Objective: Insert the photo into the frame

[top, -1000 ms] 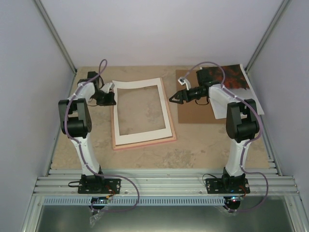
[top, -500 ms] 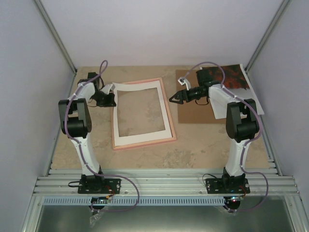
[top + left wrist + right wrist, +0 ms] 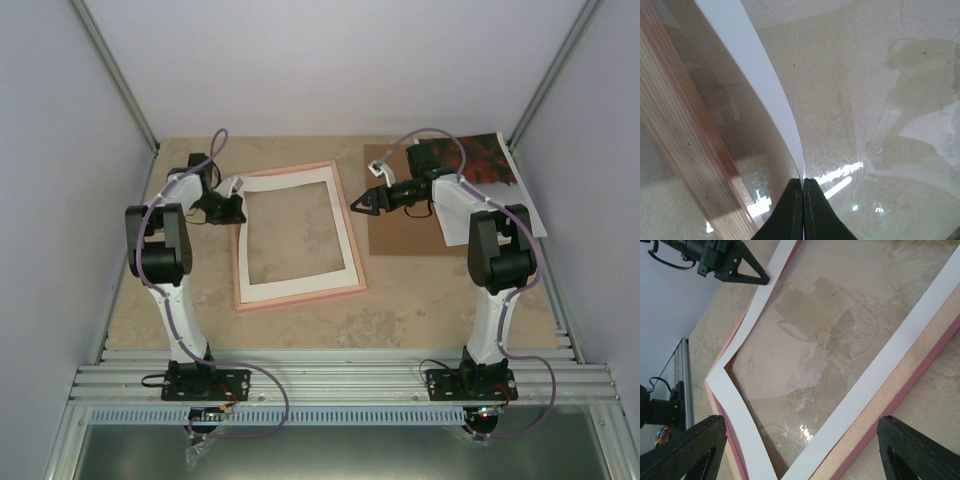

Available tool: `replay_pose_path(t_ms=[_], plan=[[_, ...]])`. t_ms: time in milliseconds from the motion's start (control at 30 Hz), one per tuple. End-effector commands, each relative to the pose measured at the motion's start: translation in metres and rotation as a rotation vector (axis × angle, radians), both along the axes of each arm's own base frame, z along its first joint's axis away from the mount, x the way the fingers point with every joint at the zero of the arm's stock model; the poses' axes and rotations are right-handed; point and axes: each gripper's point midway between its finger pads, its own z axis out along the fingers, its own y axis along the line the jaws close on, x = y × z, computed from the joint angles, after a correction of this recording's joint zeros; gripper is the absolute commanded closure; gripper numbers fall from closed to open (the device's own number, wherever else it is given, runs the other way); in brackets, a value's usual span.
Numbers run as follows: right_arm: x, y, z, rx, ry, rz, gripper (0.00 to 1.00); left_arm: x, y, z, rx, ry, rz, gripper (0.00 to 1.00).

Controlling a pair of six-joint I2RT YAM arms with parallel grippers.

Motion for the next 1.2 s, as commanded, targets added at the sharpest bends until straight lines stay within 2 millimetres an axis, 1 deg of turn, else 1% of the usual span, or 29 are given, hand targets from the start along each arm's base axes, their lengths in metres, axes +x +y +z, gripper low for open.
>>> replay_pose_path(t_ms=[0, 33, 100, 133, 200, 300, 367, 500, 600, 667, 767, 900, 1067, 1167], plan=[[0.003, -0.002, -0.004, -0.013, 0.000, -0.005, 0.17, 0.000, 0.001, 0.006, 0.042, -0.020, 0.016, 0.96], [0.003, -0.002, -0.004, -0.015, -0.001, -0.006, 0.16, 0.001, 0.005, 0.008, 0.065, -0.030, 0.025, 0.91], [0.003, -0.002, -0.004, -0.019, -0.003, -0.008, 0.16, 0.002, 0.012, 0.015, 0.109, -0.054, 0.039, 0.77], [0.004, -0.003, -0.006, -0.023, -0.002, -0.010, 0.17, 0.002, 0.015, 0.018, 0.124, -0.061, 0.045, 0.68], [0.005, -0.003, -0.007, -0.030, -0.003, -0.013, 0.17, 0.001, 0.018, 0.025, 0.148, -0.072, 0.049, 0.55], [0.008, -0.005, -0.009, -0.046, -0.012, -0.020, 0.17, -0.002, 0.024, 0.036, 0.187, -0.094, 0.042, 0.41], [0.010, -0.006, -0.011, -0.063, -0.021, -0.024, 0.16, -0.004, 0.028, 0.042, 0.218, -0.113, 0.036, 0.36], [0.014, -0.010, -0.021, -0.115, -0.037, -0.040, 0.17, -0.007, 0.042, 0.053, 0.246, -0.149, 0.075, 0.32], [0.015, -0.012, -0.038, -0.156, -0.016, -0.045, 0.17, -0.006, 0.054, 0.046, 0.230, -0.137, 0.126, 0.30], [0.015, -0.010, -0.049, -0.165, 0.001, -0.041, 0.17, -0.004, 0.055, 0.038, 0.210, -0.123, 0.141, 0.29], [0.012, -0.002, -0.063, -0.149, 0.044, -0.026, 0.16, 0.004, 0.049, 0.033, 0.135, -0.133, 0.148, 0.28], [0.006, 0.012, -0.078, -0.110, 0.110, 0.003, 0.16, 0.009, 0.038, 0.020, 0.069, -0.128, 0.129, 0.28], [-0.011, 0.032, -0.095, -0.085, 0.179, 0.058, 0.17, 0.018, 0.032, 0.008, 0.025, -0.120, 0.111, 0.28], [-0.023, 0.034, -0.102, -0.083, 0.213, 0.082, 0.17, 0.017, 0.026, -0.002, -0.015, -0.088, 0.107, 0.28]])
